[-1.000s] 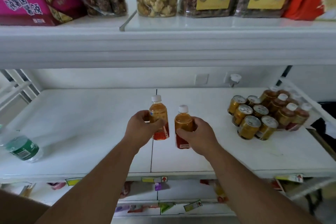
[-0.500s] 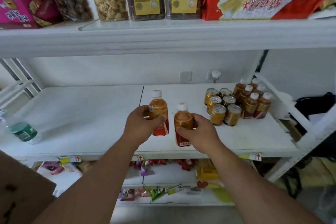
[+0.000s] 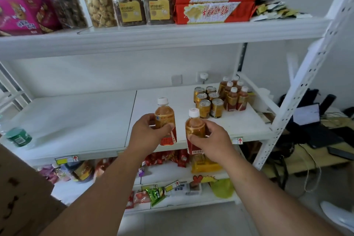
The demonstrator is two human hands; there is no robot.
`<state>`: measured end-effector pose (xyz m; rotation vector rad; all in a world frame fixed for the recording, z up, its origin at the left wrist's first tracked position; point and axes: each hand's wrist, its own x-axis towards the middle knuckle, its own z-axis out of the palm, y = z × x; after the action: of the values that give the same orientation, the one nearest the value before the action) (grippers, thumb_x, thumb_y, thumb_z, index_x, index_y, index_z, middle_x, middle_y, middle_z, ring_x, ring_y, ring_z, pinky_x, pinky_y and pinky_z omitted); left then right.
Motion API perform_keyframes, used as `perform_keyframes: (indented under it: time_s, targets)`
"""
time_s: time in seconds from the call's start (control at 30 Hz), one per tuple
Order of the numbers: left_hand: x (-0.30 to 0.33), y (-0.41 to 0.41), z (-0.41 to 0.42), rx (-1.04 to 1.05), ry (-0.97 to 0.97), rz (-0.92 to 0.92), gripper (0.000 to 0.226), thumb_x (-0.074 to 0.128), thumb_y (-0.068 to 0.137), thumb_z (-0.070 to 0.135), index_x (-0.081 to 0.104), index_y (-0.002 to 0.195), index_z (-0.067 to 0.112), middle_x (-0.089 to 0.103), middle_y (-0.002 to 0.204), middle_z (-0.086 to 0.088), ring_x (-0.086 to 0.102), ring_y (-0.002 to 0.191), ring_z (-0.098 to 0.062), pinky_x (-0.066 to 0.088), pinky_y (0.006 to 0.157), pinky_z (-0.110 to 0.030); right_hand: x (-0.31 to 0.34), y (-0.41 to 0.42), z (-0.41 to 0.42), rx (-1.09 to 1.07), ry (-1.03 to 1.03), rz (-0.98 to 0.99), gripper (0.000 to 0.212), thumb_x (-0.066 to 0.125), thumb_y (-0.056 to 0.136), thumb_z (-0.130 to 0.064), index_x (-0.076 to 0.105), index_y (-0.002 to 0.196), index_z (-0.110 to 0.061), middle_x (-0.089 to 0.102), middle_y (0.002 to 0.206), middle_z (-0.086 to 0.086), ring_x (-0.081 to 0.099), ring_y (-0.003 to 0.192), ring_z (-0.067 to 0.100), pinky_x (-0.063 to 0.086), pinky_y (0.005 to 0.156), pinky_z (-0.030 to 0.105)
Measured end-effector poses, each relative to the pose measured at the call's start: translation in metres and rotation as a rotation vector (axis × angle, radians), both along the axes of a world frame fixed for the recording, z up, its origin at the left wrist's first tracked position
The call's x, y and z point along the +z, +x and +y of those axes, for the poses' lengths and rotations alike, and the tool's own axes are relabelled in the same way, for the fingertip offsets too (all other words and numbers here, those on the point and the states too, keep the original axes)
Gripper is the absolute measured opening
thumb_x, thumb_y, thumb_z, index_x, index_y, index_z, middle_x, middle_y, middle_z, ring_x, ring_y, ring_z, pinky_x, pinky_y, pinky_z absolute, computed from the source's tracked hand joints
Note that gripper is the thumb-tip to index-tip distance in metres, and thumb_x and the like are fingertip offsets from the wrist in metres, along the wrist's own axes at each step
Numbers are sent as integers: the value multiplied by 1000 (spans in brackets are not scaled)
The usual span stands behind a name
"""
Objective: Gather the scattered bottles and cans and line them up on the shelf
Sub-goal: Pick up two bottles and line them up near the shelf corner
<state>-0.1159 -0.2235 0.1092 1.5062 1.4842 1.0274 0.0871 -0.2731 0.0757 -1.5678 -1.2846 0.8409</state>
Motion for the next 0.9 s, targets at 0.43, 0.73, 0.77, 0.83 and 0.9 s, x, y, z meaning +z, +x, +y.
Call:
perform_keyframes:
  time_s: [0.43,0.73,0.77,0.83,0.9]
  targets:
    - [-4,21,-111,-91,-1,-35,58,86,73,39,60,122,21,69,107,6,67,93,-8,54,74,-24,2,14,-126,-81,14,-12,29,85,77,-30,68,96,-45,73,90,-27,67,85,-10,54,79,23]
    - [-2,77,-154,-109,-16,-20,63,86,72,42,60,125,20,68,108,6,67,94,-9,53,66,-21,6,65,-175,-92,24,3,25,84,78,-30,69,94,-43,75,89,-24,69,83,-7,57,80,26]
    - [-1,85,-159,-112,-21,-22,61,86,73,41,61,124,20,68,107,6,67,92,-9,54,63,-21,6,74,-179,-92,23,7,25,84,78,-30,70,94,-43,75,90,-23,69,84,-6,59,83,29]
    - [1,103,-169,-115,-25,-11,59,86,72,41,61,122,21,69,106,6,68,90,-8,54,58,-20,7,91,-186,-98,20,13,26,84,77,-32,71,96,-42,75,93,-21,70,87,-3,59,87,33]
    - [2,119,-175,-107,-19,-6,57,86,72,42,62,119,22,69,106,7,68,90,-7,55,64,-22,6,108,-191,-99,17,18,28,83,76,-34,71,99,-41,76,95,-20,70,90,-1,60,88,36]
